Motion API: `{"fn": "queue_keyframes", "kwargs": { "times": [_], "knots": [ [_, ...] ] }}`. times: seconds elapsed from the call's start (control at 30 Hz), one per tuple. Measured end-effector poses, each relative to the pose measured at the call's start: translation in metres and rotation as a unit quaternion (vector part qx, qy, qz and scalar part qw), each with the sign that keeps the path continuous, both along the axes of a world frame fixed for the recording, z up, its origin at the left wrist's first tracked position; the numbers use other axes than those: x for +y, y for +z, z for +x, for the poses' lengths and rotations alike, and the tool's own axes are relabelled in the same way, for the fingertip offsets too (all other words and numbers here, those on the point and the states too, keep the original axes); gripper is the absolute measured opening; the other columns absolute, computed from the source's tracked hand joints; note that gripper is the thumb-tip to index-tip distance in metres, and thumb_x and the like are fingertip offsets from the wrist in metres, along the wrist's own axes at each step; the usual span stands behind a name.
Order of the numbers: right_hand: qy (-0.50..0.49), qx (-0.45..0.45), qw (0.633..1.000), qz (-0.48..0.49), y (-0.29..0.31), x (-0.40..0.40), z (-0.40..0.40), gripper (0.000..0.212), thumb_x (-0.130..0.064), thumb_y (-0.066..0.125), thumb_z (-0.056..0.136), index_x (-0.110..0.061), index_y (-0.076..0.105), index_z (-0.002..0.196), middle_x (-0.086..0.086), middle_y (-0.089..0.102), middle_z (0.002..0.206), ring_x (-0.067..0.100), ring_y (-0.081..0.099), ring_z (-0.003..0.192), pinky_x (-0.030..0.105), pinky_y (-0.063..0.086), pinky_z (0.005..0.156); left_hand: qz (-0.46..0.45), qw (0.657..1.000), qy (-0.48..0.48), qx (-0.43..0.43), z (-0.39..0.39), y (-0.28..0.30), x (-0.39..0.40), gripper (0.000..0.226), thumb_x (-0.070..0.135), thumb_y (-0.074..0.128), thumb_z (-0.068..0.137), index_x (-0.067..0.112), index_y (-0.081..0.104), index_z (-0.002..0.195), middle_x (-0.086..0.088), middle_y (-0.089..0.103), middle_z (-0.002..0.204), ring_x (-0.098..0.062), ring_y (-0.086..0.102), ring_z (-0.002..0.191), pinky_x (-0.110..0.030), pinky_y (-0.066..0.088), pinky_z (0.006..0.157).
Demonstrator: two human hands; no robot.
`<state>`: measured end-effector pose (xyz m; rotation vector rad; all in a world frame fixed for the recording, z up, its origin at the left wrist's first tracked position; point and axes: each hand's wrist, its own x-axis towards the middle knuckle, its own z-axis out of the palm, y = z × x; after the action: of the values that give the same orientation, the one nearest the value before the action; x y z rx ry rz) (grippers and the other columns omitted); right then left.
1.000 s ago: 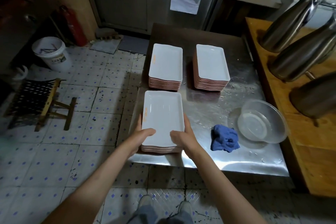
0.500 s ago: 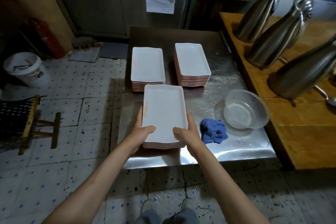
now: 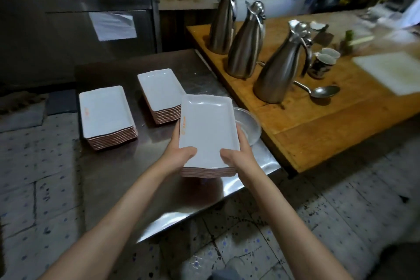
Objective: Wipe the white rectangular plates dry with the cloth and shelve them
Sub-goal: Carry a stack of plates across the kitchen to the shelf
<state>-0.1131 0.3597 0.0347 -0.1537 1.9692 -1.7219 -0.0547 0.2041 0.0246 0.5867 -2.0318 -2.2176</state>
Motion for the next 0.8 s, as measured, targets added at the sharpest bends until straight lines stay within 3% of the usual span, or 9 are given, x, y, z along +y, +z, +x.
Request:
{"fn": "queue_keyframes", "kwargs": {
  "times": [0.07,0.17,0.33,0.47,0.6,0.8],
  "knots": [
    [-0.018,0.011,1.000,-0.005,0.008,0.022,-0.011,0.088,-0.019,0.063,0.054,-0.038,0.035,0.135,-0.001,0.052,0.128,0.021,0.052,0.118,0.047,0.052,0.092,-0.002,0.999,-0.033,-0.003,-0.019,0.007,0.020,0.100,0.005,0.052,0.056,0.027,0.018,0.147,0.003,0.048,0.135,-0.015,0.052,0.119,-0.028,0.049,0.090],
    [-0.060,0.018,0.998,-0.008,0.020,0.060,-0.028,0.087,-0.018,0.067,0.056,-0.038,0.035,0.135,-0.003,0.051,0.129,0.019,0.053,0.116,0.045,0.051,0.094,-0.009,0.997,-0.078,0.000,-0.045,0.017,0.056,0.091,0.010,0.056,0.057,0.034,0.024,0.138,0.000,0.050,0.134,-0.020,0.053,0.120,-0.040,0.049,0.097],
    [-0.115,0.012,0.993,-0.019,0.025,0.134,-0.062,0.077,-0.002,0.068,0.077,-0.037,0.034,0.137,-0.003,0.050,0.132,0.018,0.052,0.117,0.045,0.049,0.096,-0.033,0.989,-0.143,0.003,-0.093,0.029,0.123,0.088,0.016,0.064,0.070,0.035,0.019,0.143,0.002,0.047,0.134,-0.020,0.052,0.119,-0.041,0.049,0.097],
    [-0.137,0.021,0.990,-0.023,0.028,0.192,-0.085,0.074,0.002,0.065,0.080,-0.040,0.034,0.133,-0.005,0.050,0.128,0.017,0.052,0.117,0.043,0.050,0.095,-0.025,0.978,-0.206,0.019,-0.124,0.032,0.176,0.087,0.026,0.066,0.064,0.042,0.019,0.135,0.006,0.049,0.130,-0.017,0.054,0.118,-0.041,0.050,0.097],
    [-0.164,0.027,0.986,-0.006,0.033,0.240,-0.107,0.070,-0.001,0.065,0.083,-0.044,0.034,0.128,-0.012,0.050,0.118,0.014,0.052,0.114,0.041,0.051,0.093,0.003,0.969,-0.245,0.022,-0.154,0.031,0.218,0.110,0.039,0.075,0.053,0.035,0.015,0.145,0.002,0.049,0.135,-0.022,0.056,0.118,-0.044,0.050,0.097],
    [-0.219,0.013,0.976,-0.002,0.032,0.292,-0.134,0.071,0.002,0.059,0.084,-0.045,0.034,0.132,-0.016,0.053,0.115,0.011,0.055,0.107,0.034,0.055,0.081,-0.006,0.953,-0.302,0.020,-0.204,0.031,0.270,0.105,0.032,0.075,0.060,0.036,0.013,0.145,0.007,0.049,0.132,-0.018,0.056,0.116,-0.036,0.054,0.092]
  ]
}}
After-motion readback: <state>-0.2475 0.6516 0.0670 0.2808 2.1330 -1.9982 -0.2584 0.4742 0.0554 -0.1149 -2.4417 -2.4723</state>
